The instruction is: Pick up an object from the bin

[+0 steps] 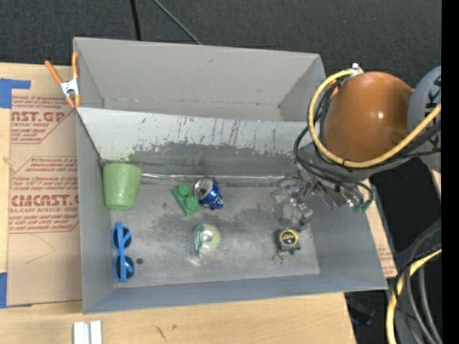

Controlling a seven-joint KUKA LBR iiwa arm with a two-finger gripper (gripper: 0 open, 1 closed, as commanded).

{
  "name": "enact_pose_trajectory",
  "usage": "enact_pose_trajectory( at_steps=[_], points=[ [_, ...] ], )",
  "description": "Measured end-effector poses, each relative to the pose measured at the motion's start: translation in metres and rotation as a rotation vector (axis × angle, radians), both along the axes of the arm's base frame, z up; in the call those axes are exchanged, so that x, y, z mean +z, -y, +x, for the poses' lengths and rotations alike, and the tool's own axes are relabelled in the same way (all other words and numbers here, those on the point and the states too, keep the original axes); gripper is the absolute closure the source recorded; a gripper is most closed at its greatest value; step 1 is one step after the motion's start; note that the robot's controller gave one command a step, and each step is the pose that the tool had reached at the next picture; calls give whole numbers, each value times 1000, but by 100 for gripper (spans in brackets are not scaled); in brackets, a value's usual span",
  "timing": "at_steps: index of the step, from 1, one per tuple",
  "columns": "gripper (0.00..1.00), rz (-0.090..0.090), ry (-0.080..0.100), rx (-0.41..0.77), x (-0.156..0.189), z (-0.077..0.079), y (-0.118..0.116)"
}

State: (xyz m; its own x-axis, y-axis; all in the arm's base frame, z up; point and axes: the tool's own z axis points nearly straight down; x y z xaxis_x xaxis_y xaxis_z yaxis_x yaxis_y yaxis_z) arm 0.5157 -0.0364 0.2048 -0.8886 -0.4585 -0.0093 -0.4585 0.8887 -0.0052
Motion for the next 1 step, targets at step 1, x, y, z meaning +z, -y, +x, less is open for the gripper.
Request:
enact_pose_trajectory(
  at_steps=[1],
  points=[
    [100, 1, -14, 106, -57, -8, 49]
  ],
)
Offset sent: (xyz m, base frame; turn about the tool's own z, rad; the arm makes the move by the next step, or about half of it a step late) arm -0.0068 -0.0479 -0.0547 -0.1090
